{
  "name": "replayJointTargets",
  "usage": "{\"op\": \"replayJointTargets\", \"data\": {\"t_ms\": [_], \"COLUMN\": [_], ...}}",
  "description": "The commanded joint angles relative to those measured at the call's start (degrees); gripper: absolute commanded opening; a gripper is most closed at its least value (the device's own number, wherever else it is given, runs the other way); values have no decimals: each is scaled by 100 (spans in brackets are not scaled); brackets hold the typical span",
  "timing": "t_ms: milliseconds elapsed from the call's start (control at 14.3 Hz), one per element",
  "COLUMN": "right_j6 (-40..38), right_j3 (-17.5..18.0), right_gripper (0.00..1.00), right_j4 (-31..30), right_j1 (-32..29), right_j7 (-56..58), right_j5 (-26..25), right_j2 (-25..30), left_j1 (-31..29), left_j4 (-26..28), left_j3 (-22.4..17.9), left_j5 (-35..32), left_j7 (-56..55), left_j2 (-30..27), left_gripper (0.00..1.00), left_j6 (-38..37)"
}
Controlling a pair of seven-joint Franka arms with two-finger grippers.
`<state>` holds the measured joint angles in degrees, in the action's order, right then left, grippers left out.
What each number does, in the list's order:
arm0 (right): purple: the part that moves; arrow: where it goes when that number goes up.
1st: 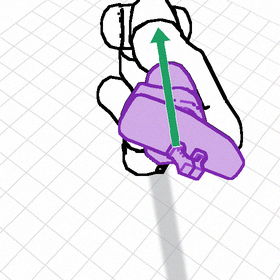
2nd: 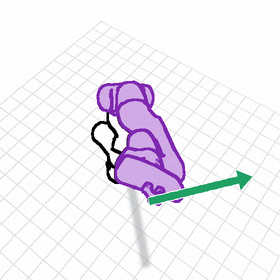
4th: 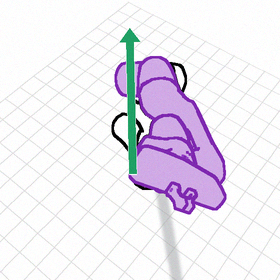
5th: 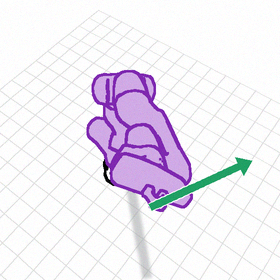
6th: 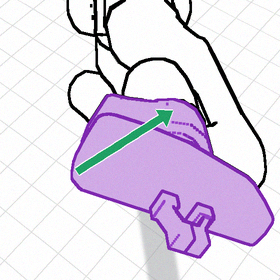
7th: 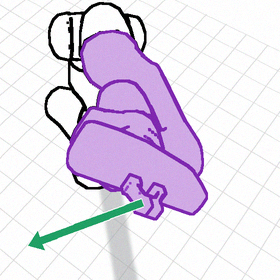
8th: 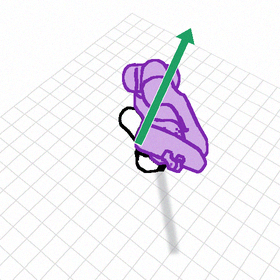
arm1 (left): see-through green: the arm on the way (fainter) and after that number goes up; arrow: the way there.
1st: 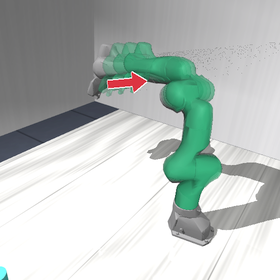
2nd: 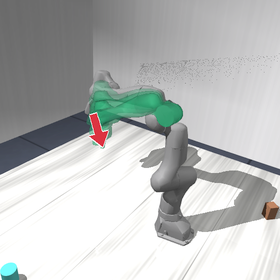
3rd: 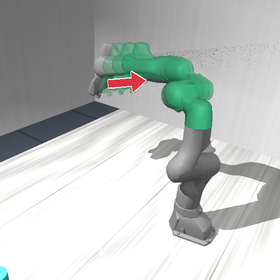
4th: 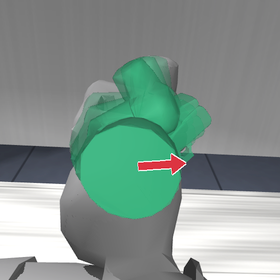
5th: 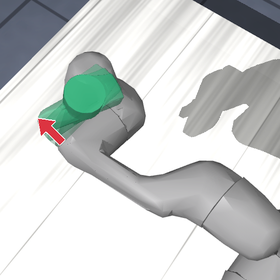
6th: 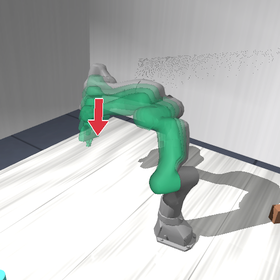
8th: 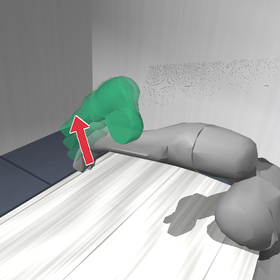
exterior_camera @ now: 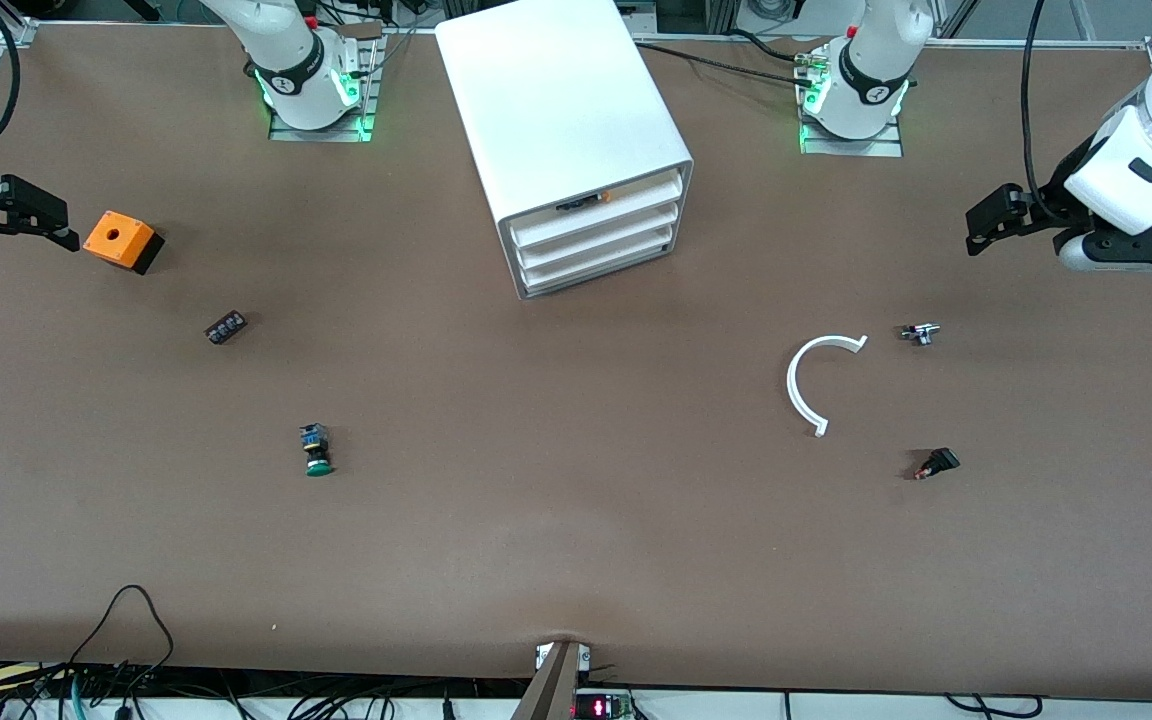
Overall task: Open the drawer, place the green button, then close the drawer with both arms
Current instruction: 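Move both grippers out from the rest pose toward the table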
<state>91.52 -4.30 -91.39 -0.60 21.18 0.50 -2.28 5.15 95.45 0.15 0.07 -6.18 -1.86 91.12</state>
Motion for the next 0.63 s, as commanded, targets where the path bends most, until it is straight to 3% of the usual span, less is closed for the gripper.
{"op": "replayJointTargets", "data": {"t_ms": [0, 350, 560], "right_j6": [-47, 5, 531], "right_j3": [25, 8, 8], "right_gripper": [100, 100, 100], "right_j4": [95, 86, 86], "right_j1": [-19, -54, -81], "right_j7": [43, 281, 281], "right_j5": [73, 125, 379], "right_j2": [-185, -500, -826], "left_j1": [-23, -23, 56], "left_j4": [-193, -193, -202], "left_j3": [-14, -15, 12], "left_j5": [-16, 19, 72], "left_j7": [-59, -33, -24], "left_j2": [71, 177, 326], "left_gripper": [100, 100, 100], "left_j6": [-322, -524, -805]}}
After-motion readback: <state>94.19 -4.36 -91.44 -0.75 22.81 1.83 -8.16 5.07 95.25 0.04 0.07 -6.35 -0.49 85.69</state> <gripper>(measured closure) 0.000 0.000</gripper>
